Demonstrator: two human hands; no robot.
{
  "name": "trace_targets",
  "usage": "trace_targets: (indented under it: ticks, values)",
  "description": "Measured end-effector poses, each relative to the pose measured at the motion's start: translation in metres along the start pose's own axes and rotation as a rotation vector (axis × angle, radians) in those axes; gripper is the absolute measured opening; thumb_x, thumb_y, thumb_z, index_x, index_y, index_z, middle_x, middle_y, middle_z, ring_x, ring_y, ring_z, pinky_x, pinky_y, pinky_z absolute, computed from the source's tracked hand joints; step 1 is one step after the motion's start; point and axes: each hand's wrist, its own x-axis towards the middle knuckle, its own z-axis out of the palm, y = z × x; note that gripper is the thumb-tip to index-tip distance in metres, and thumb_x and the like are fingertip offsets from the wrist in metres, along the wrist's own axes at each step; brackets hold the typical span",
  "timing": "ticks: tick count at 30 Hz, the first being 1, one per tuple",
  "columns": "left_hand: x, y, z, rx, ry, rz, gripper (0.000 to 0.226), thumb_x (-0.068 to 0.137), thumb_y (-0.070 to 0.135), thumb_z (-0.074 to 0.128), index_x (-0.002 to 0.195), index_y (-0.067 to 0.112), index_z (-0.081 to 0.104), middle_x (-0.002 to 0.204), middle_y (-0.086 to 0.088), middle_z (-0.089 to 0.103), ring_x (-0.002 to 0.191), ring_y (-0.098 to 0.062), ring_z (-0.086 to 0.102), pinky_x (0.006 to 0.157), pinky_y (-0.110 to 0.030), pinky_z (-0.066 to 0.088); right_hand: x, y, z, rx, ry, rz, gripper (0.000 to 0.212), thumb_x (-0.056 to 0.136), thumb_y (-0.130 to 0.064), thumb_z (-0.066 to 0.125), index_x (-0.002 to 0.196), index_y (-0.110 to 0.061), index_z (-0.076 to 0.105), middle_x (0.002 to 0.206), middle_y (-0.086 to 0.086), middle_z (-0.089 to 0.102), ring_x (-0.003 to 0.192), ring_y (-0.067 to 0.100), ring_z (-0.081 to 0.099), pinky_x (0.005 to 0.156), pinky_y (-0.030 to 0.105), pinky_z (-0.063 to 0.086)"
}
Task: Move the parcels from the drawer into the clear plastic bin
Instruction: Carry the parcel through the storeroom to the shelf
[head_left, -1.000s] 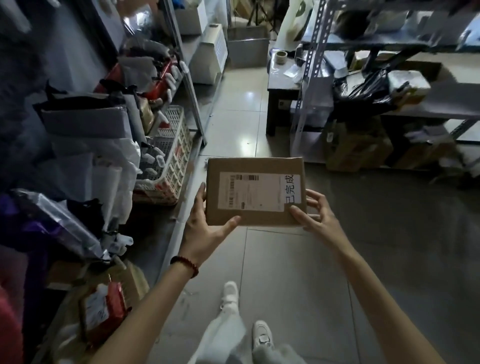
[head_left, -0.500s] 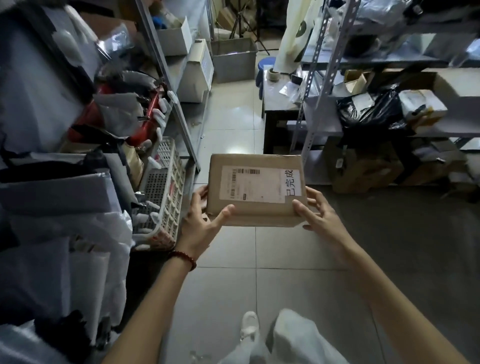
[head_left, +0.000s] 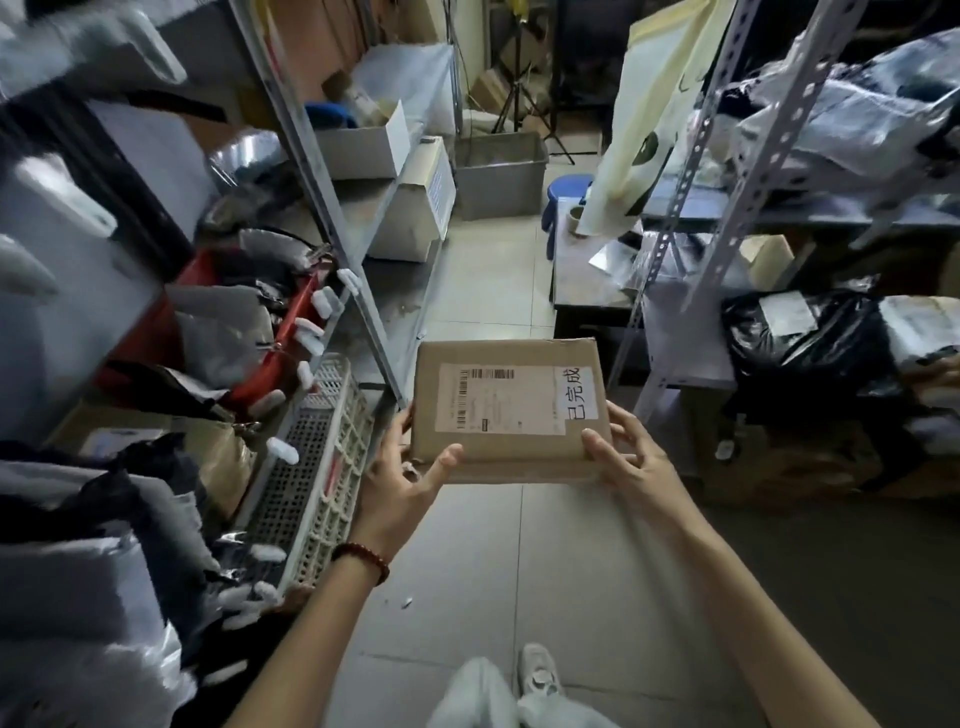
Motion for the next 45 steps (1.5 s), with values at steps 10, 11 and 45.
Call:
trace_targets:
  ticks: [10, 11, 45]
  values:
    - [0.181, 0.008, -0.002, 0.03, -0.012, -0.05, 0.073, 0.083, 0.031, 0.07, 0.145, 0.019, 0.035, 0.137, -0.001, 0.053, 0.126, -0.012, 0.048, 0.105, -0.031, 0.04, 0.181, -0.04, 0.015, -0.036, -0.039, 0.054, 0.077, 0.068, -0.061, 0.062, 0.139, -0.04, 0.04, 0.132, -0.007, 0.056, 0.105, 0.01, 0.062, 0.097, 0.044, 0.05]
    - [0.203, 0.008, -0.004, 0.019, -0.026, -0.05, 0.074, 0.083, 0.031, 0.07, 0.146, 0.019, 0.034, 0.138, -0.003, 0.052, 0.127, -0.015, 0.048, 0.106, -0.037, 0.041, 0.199, -0.044, 0.018, -0.033, -0.032, 0.056, 0.081, 0.067, -0.062, 0.063, 0.141, -0.04, 0.039, 0.132, -0.007, 0.056, 0.106, 0.011, 0.061, 0.099, 0.045, 0.049]
    - [0.835, 0.065, 0.076, 0.029, -0.098, -0.017, 0.068, 0.083, 0.033, 0.069, 0.143, 0.027, 0.036, 0.134, 0.001, 0.054, 0.119, -0.015, 0.053, 0.098, -0.043, 0.048, 0.799, -0.178, -0.002, 0.11, 0.158, -0.009, 0.066, 0.07, -0.053, 0.067, 0.129, -0.047, 0.037, 0.11, -0.029, 0.049, 0.097, -0.007, 0.056, 0.067, 0.003, 0.046]
